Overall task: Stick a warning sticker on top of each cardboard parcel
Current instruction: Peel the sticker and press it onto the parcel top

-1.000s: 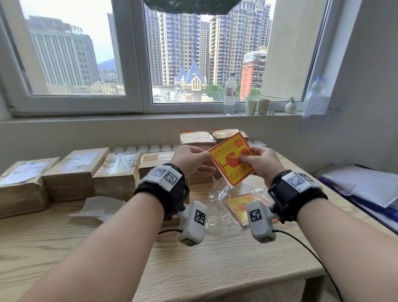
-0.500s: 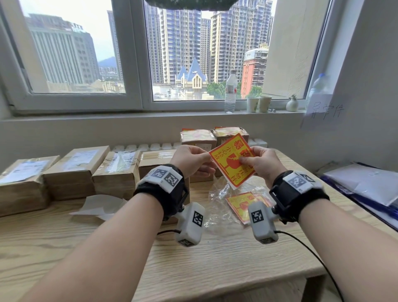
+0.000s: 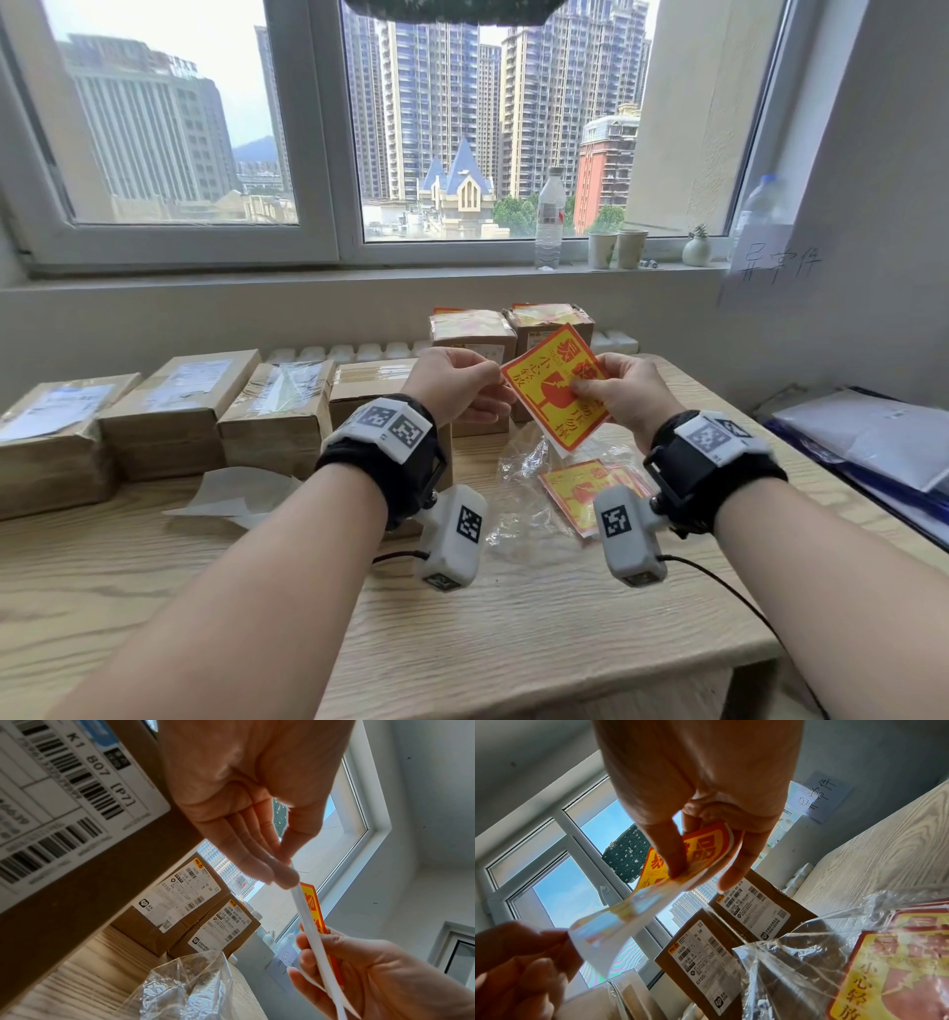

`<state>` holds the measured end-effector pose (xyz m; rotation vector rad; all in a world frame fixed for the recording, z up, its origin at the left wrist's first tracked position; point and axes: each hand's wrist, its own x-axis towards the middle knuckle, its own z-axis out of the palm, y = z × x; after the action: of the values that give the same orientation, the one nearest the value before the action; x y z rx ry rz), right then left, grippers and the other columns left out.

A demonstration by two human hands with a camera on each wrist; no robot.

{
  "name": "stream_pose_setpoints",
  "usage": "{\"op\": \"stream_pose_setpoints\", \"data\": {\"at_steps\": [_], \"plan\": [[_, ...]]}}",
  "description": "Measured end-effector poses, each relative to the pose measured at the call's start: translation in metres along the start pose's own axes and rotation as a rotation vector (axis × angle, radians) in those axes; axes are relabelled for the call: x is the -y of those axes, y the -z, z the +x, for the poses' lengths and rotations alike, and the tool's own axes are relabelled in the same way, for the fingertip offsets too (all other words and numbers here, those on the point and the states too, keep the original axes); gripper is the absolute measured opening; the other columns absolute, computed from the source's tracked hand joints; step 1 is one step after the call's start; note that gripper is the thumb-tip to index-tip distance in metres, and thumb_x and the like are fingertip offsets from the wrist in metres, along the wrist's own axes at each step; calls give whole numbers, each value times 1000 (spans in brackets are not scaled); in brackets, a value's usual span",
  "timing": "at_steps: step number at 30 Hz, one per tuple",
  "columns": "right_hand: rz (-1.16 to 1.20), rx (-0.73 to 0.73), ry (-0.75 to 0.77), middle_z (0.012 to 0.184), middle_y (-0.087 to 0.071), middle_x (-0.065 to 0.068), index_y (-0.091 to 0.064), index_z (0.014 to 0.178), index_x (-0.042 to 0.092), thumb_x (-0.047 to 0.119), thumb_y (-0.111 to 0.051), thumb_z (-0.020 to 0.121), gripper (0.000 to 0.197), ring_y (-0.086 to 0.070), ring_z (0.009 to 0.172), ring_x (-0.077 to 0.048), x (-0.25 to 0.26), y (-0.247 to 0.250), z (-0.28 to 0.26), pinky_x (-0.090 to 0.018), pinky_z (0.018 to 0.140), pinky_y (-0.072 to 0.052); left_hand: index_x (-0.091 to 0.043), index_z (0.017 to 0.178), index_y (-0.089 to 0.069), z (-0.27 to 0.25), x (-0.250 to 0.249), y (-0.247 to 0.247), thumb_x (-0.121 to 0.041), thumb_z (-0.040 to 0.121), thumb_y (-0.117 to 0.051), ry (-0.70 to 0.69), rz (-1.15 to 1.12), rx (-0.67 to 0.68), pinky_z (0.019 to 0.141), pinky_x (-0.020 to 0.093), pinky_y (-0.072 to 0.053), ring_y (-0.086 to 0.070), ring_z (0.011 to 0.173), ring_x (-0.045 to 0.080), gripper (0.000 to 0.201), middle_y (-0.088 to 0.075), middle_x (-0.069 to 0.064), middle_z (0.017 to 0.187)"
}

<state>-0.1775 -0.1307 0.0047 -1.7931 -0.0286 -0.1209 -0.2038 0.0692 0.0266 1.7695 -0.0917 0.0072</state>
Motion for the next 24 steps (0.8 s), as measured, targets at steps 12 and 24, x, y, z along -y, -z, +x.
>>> {"op": "stream_pose_setpoints", "data": {"at_steps": [12, 24], "plan": [[-230, -258, 305, 90, -64, 5, -64, 99, 19, 25, -76, 80, 23, -62, 83, -9, 9, -9, -4, -19, 66, -49, 8, 99, -66, -1, -1, -1, -7, 90, -59, -57, -105, -41, 64, 27, -59, -69, 60, 15, 19, -73, 16, 83], [13, 163, 232, 84, -76, -11, -76, 83, 10, 18, -76, 80, 9, -74, 81, -27, 29, -20, -18, -39, 76, -59, 1, 95, -70, -5, -4, -5, -5, 89, -63, -155, -61, 37, 70, 27, -59, -71, 65, 12, 11, -74, 8, 77]]}}
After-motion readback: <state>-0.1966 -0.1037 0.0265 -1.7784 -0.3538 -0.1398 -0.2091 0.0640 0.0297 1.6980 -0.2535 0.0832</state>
